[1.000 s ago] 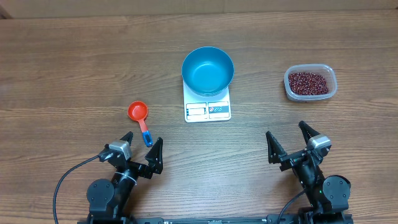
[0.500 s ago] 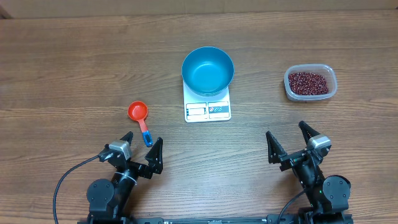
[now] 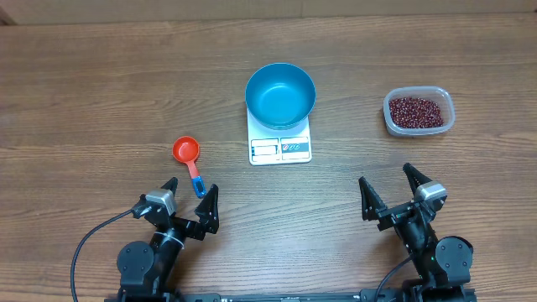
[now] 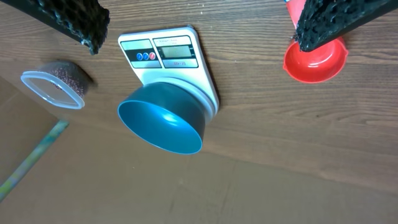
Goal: Scoop item into bowl and weigh 150g on scale
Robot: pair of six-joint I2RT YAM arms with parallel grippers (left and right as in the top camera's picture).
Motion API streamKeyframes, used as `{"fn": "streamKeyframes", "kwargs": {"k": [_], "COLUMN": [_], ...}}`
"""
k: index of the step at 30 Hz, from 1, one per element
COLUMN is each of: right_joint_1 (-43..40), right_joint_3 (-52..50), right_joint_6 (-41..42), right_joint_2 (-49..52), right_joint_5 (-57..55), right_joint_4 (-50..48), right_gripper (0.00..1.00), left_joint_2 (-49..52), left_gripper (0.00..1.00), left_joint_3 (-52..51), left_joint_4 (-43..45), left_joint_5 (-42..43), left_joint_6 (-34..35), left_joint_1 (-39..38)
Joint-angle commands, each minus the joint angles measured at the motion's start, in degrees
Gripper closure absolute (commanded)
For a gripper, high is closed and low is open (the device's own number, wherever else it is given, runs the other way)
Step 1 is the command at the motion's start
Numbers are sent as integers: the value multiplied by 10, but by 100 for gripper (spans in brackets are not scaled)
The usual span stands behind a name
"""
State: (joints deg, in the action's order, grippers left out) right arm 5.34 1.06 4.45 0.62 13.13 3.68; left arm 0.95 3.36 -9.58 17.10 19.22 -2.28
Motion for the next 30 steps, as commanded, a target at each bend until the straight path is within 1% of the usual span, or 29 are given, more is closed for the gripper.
{"fn": "streamKeyframes", "kwargs": {"k": [1, 13, 17, 21, 22, 26, 30], "right_joint_1": [3, 3, 3, 3, 3, 3, 3], "right_joint_3": [-6, -6, -6, -6, -6, -6, -6], "right_joint_6": [0, 0, 0, 0, 0, 0, 0], "right_joint_2": [-4, -4, -4, -4, -4, -4, -4], "right_joint_5": [0, 0, 0, 0, 0, 0, 0], "right_joint_4": [-1, -1, -1, -1, -1, -1, -1], "right_gripper": [0, 0, 0, 0, 0, 0, 0], "left_joint_2": [-7, -7, -7, -7, -7, -7, -6], "left_gripper": [0, 1, 0, 0, 0, 0, 0], "left_joint_3": [-3, -1, 12, 56, 81, 136, 191], "left_joint_4": [4, 3, -12, -84, -122, -187, -228], "left_joint_5": [-5, -5, -5, -18, -40, -78, -106], "left_joint_6": [1, 1, 1, 0, 0, -15, -15], "left_joint_1": [-4, -4, -4, -4, -4, -4, -3]}}
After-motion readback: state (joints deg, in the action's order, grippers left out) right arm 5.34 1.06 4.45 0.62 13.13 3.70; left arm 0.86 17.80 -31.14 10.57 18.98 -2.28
